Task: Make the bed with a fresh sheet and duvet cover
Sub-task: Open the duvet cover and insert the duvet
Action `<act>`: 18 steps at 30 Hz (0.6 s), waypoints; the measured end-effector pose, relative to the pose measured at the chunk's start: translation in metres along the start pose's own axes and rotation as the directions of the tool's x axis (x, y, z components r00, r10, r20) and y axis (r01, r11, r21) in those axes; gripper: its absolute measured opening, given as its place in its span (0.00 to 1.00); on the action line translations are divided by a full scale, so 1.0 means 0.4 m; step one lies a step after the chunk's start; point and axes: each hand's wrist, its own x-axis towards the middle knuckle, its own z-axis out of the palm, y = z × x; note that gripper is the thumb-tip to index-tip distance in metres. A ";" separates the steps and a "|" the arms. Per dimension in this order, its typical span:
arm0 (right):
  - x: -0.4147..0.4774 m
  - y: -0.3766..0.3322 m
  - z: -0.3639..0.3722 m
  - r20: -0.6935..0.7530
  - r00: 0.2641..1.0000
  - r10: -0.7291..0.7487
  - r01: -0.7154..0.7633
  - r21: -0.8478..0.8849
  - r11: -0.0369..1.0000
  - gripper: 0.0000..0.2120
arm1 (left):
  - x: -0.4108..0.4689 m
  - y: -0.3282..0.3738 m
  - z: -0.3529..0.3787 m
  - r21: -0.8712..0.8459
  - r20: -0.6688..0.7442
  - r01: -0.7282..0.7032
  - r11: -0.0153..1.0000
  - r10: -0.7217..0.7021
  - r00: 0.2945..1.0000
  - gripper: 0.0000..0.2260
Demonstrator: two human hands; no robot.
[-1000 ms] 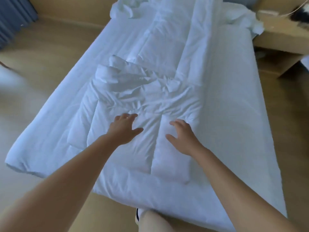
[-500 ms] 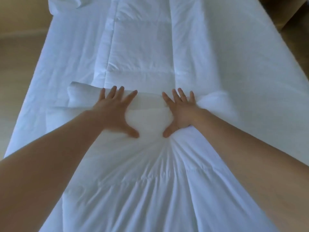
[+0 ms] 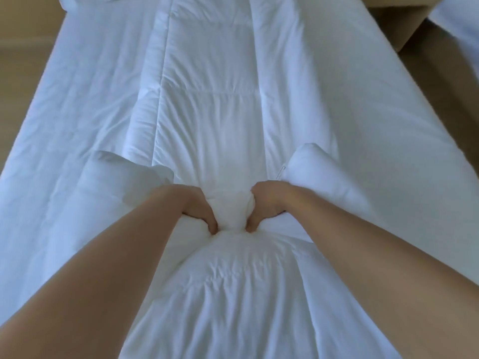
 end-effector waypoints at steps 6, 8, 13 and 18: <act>-0.428 -0.116 0.267 -0.318 0.946 -0.062 0.009 -0.164 0.986 0.26 | -0.345 -0.002 0.294 0.169 -0.139 -0.097 0.981 0.121 0.983 0.32; -0.558 -0.132 0.395 -0.432 0.900 -0.059 -0.014 -0.164 0.986 0.26 | -0.459 0.003 0.433 0.275 -0.239 -0.111 0.955 0.180 0.954 0.31; -0.765 -0.123 0.837 -0.363 0.929 0.070 -0.123 -0.123 0.985 0.27 | -0.645 0.032 0.821 0.258 -0.133 -0.269 0.928 0.310 0.942 0.32; -0.837 -0.092 1.021 -0.312 0.947 0.069 0.024 0.283 0.959 0.16 | -0.640 0.080 1.011 0.259 -0.054 -0.391 0.883 0.417 0.907 0.19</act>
